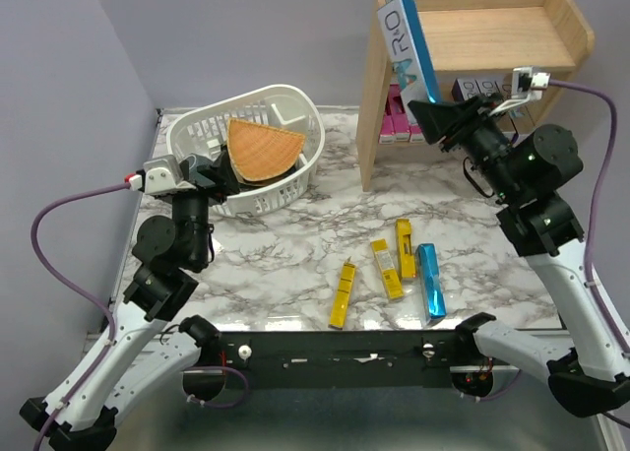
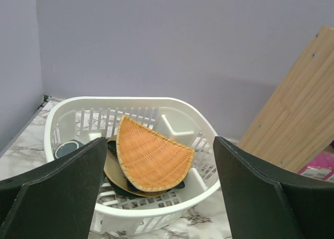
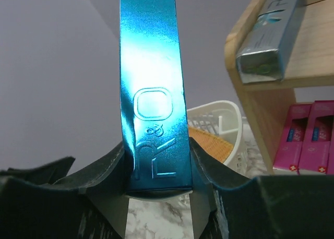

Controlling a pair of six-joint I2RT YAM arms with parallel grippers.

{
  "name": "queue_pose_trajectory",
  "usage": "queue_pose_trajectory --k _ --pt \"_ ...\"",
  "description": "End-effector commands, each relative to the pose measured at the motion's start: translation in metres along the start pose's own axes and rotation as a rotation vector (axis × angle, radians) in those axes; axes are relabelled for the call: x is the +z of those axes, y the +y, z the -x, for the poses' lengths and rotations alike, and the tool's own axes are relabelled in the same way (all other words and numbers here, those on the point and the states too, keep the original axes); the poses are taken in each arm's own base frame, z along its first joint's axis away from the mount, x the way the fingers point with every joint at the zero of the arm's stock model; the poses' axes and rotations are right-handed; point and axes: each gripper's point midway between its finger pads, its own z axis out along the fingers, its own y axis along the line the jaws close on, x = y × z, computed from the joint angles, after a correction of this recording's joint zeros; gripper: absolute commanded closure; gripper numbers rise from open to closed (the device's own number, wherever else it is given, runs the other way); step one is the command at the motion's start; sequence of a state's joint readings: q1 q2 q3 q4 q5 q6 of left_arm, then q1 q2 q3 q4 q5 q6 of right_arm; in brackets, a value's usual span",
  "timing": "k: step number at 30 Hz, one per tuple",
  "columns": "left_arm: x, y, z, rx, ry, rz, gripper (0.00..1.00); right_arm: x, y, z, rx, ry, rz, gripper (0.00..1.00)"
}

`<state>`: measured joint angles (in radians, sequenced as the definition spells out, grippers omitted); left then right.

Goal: Place and organize the toothpastes onto the shelf
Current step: Place the toothpaste on the shelf.

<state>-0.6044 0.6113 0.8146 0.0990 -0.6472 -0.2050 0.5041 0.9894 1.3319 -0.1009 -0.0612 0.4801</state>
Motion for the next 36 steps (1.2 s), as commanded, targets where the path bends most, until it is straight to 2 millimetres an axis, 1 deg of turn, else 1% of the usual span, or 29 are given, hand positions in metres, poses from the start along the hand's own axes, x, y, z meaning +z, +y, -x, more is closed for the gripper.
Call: queue_pose_trajectory --k 1,2,3,4,6,7,8,9,10,11,12,13,15,16,18,19,20,21,23,24,26,28,30,32,33,34,36 --pt "0.005 0.007 -0.013 0.101 0.023 0.028 0.08 0.008 -0.031 0.032 0.143 -0.025 -0.083 0.67" --pt "0.005 0.006 -0.014 0.102 0.024 0.026 0.08 0.012 -0.035 0.030 0.165 -0.009 -0.073 0.67" --pt "0.005 0.006 -0.016 0.102 0.027 0.024 0.08 0.013 -0.039 0.034 0.201 -0.017 -0.080 0.67" --pt "0.004 0.006 -0.015 0.100 0.023 0.020 0.08 0.013 -0.051 0.041 0.209 -0.039 -0.103 0.67" --pt "0.004 0.006 -0.016 0.103 0.022 0.018 0.08 0.019 -0.060 0.040 0.273 -0.020 -0.100 0.67" --pt "0.004 0.007 -0.016 0.107 0.021 0.018 0.08 0.018 -0.072 0.046 0.289 -0.034 -0.120 0.67" --pt "0.004 0.007 -0.016 0.108 0.020 0.018 0.08 0.021 -0.075 0.042 0.317 -0.011 -0.109 0.67" --pt "0.004 0.007 -0.017 0.111 0.022 0.020 0.08 0.027 -0.086 0.037 0.369 0.005 -0.122 0.67" --pt "0.004 0.007 -0.016 0.112 0.019 0.019 0.08 0.028 -0.096 0.039 0.386 -0.001 -0.132 0.67" --pt "0.004 0.007 -0.017 0.114 0.020 0.018 0.08 0.031 -0.098 0.036 0.407 0.013 -0.124 0.67" --pt "0.003 0.008 -0.018 0.119 0.022 0.018 0.08 0.036 -0.106 0.032 0.445 0.019 -0.134 0.67" --pt "0.004 0.008 -0.018 0.118 0.020 0.022 0.08 0.038 -0.110 0.033 0.454 0.012 -0.136 0.67" --pt "0.004 0.008 -0.018 0.122 0.021 0.021 0.08 0.041 -0.113 0.035 0.483 0.000 -0.142 0.62" --pt "0.004 0.009 -0.018 0.124 0.020 0.024 0.08 0.044 -0.118 0.035 0.493 -0.004 -0.149 0.61" --pt "0.004 0.009 -0.019 0.125 0.022 0.023 0.08 0.048 -0.116 0.042 0.502 -0.018 -0.147 0.60" --pt "0.004 0.009 -0.019 0.125 0.020 0.024 0.08 0.052 -0.122 0.040 0.516 -0.011 -0.162 0.60" --pt "0.004 0.009 -0.018 0.125 0.019 0.024 0.08 0.055 -0.124 0.041 0.522 -0.007 -0.164 0.60" --pt "0.003 0.009 -0.018 0.124 0.018 0.024 0.08 0.058 -0.120 0.046 0.533 -0.009 -0.153 0.59" --pt "0.003 0.010 -0.017 0.123 0.016 0.026 0.08 0.065 -0.126 0.041 0.559 0.007 -0.160 0.57" --pt "0.003 0.010 -0.018 0.123 0.016 0.026 0.08 0.067 -0.125 0.042 0.580 0.010 -0.154 0.55" --pt "0.002 0.011 -0.017 0.121 0.011 0.026 0.08 0.072 -0.128 0.040 0.598 0.015 -0.150 0.53" --pt "0.001 0.012 -0.014 0.117 0.002 0.030 0.08 0.074 -0.128 0.042 0.610 0.013 -0.146 0.47" --pt "0.001 0.013 -0.014 0.117 -0.001 0.034 0.08 0.075 -0.130 0.040 0.615 0.020 -0.153 0.43" --pt "0.001 0.013 -0.014 0.119 -0.001 0.034 0.08 0.076 -0.131 0.039 0.616 0.022 -0.153 0.40" --pt "0.001 0.013 -0.015 0.118 0.001 0.031 0.08 0.077 -0.133 0.037 0.619 0.026 -0.157 0.35" --pt "0.001 0.013 -0.015 0.117 0.000 0.034 0.08 0.076 -0.132 0.038 0.617 0.024 -0.153 0.34" --pt "0.001 0.012 -0.015 0.114 0.003 0.031 0.08 0.076 -0.131 0.034 0.617 0.036 -0.142 0.26"
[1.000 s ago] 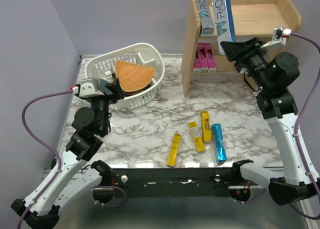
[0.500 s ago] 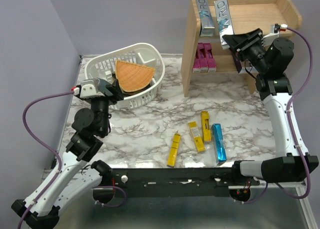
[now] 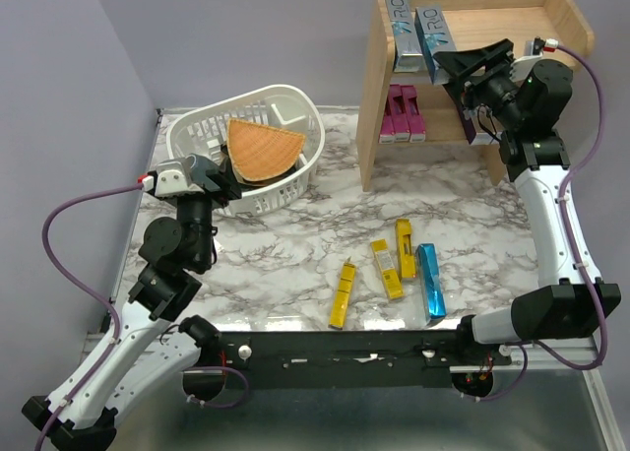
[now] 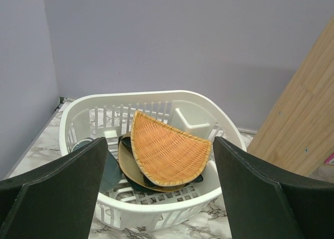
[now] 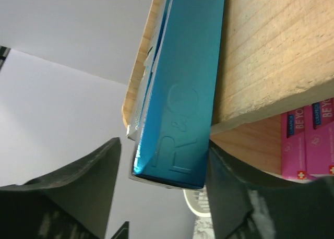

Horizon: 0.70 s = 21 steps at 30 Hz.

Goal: Place and organize the toothpastes onto the shelf
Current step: Place the toothpaste on the shelf.

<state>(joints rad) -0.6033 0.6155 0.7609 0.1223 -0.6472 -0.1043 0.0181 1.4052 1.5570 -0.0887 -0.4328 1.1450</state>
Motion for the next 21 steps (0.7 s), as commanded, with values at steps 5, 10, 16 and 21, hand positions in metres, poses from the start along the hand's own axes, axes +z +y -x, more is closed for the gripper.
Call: queue_pose_trajectory --k 5,10,16,21 --pt "0.000 0.006 0.005 -0.008 -0.023 0.030 0.08 -0.014 0.025 -0.001 -0.067 0.012 0.082 0.18" --pt "0.001 0.006 0.005 -0.008 -0.023 0.030 0.08 -0.031 0.014 -0.003 -0.183 -0.021 0.019 0.05" --pt "0.002 0.005 0.002 -0.005 -0.016 0.025 0.08 -0.049 0.000 0.004 -0.328 -0.083 -0.067 0.00" --pt "0.003 0.005 0.000 -0.001 -0.010 0.029 0.08 -0.051 -0.004 0.007 -0.372 -0.091 -0.088 0.02"
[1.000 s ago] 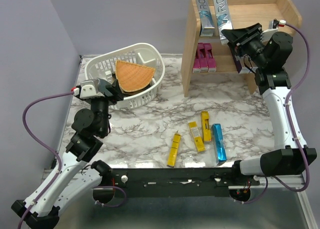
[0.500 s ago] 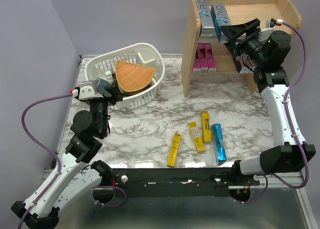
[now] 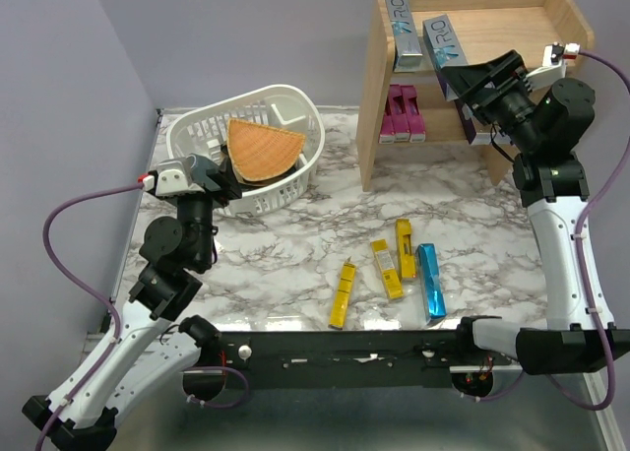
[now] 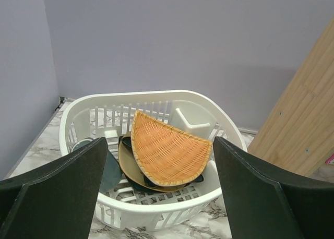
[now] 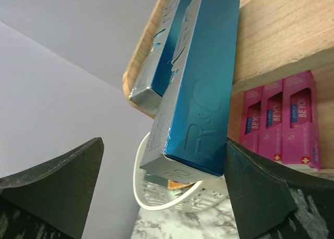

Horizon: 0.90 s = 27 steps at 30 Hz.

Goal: Place and organize the toothpastes onto the shelf
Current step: Place the toothpaste on the shelf.

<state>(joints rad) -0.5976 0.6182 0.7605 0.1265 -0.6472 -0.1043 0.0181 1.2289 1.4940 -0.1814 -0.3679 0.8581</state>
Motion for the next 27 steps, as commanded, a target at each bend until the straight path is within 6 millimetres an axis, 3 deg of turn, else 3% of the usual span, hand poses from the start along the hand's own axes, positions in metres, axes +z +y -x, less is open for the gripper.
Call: queue_pose_trajectory --k 1,3,4,5,10,15,18,21,25,27 --pt "0.002 0.004 -0.002 0.004 -0.004 0.025 0.08 0.002 -0.021 0.002 -0.081 -0.014 -0.071 0.05" --pt "0.003 0.003 -0.002 -0.001 -0.003 0.025 0.08 0.009 -0.017 0.003 -0.076 -0.001 -0.054 0.12" --pt "0.003 0.004 -0.003 0.000 -0.001 0.025 0.08 0.013 -0.015 0.004 -0.055 0.004 -0.045 0.20" --pt "0.003 0.004 -0.003 0.001 -0.001 0.025 0.08 0.023 -0.024 0.000 -0.034 0.024 -0.053 0.23" --pt "0.004 0.005 -0.003 0.007 0.000 0.034 0.08 0.042 -0.010 0.004 0.076 0.024 0.035 0.49" --pt "0.003 0.005 -0.002 0.003 -0.004 0.028 0.08 0.053 -0.003 0.009 0.141 0.028 0.070 0.50" --pt "0.003 0.004 -0.001 0.001 -0.005 0.025 0.08 0.059 0.001 0.012 0.164 0.037 0.084 0.46" --pt "0.004 0.005 -0.003 0.005 -0.002 0.030 0.08 0.063 0.004 0.012 0.165 0.054 0.091 0.33" --pt "0.004 0.005 -0.003 0.005 0.000 0.028 0.08 0.060 0.002 0.010 0.154 0.057 0.079 0.05" --pt "0.005 0.004 -0.004 0.005 0.002 0.028 0.08 0.057 0.002 0.010 0.145 0.057 0.077 0.00"
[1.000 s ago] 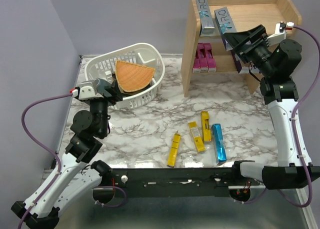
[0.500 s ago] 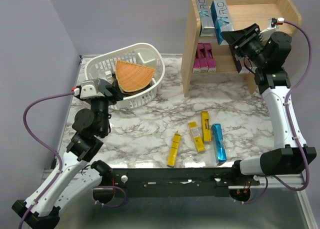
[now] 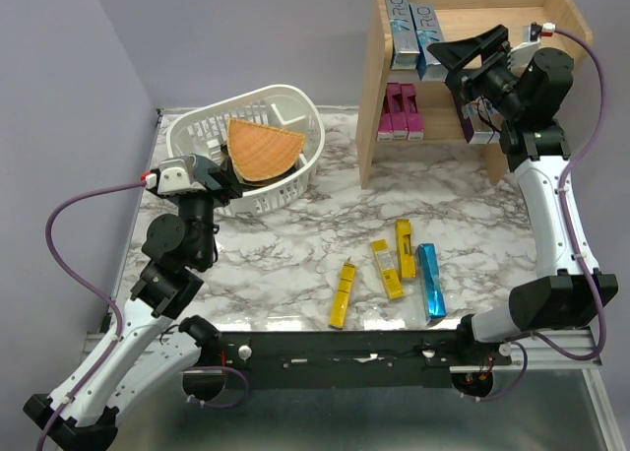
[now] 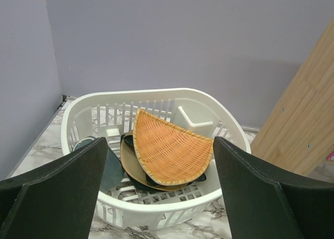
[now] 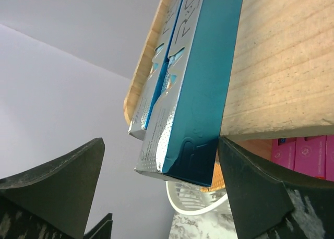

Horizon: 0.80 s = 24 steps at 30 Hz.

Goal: Place and organize the toothpastes onto the shelf
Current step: Place the toothpaste on the shelf.

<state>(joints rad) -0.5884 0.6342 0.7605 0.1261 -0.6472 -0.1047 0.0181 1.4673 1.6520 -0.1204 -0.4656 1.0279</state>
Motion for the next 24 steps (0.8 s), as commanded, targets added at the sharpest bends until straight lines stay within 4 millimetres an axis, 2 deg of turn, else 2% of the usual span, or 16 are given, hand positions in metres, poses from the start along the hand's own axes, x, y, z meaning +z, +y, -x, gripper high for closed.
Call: queue_pose_trajectory --k 1,12,16,18,21,22,24 --pt "0.001 0.003 0.001 -0.006 -0.009 0.017 0.08 -0.004 0.008 0.008 -0.036 -0.026 0.024 0.00" --pt "0.002 0.004 0.000 -0.006 -0.006 0.017 0.08 -0.021 -0.014 -0.005 -0.120 -0.033 -0.043 0.00" --pt "0.001 0.004 0.001 -0.006 -0.007 0.019 0.08 -0.037 -0.007 -0.006 -0.239 -0.051 -0.033 0.00" --pt "0.002 0.004 0.001 -0.005 -0.006 0.019 0.08 -0.052 0.006 -0.002 -0.298 -0.080 -0.017 0.00" --pt "0.002 0.004 0.001 -0.007 -0.006 0.017 0.08 -0.066 0.018 0.006 -0.419 -0.129 -0.008 0.05" --pt "0.002 0.003 0.000 -0.005 -0.004 0.017 0.08 -0.067 0.020 0.010 -0.488 -0.149 0.000 0.11" --pt "0.002 0.003 -0.001 -0.003 -0.001 0.014 0.08 -0.067 0.021 0.014 -0.541 -0.160 0.004 0.14"
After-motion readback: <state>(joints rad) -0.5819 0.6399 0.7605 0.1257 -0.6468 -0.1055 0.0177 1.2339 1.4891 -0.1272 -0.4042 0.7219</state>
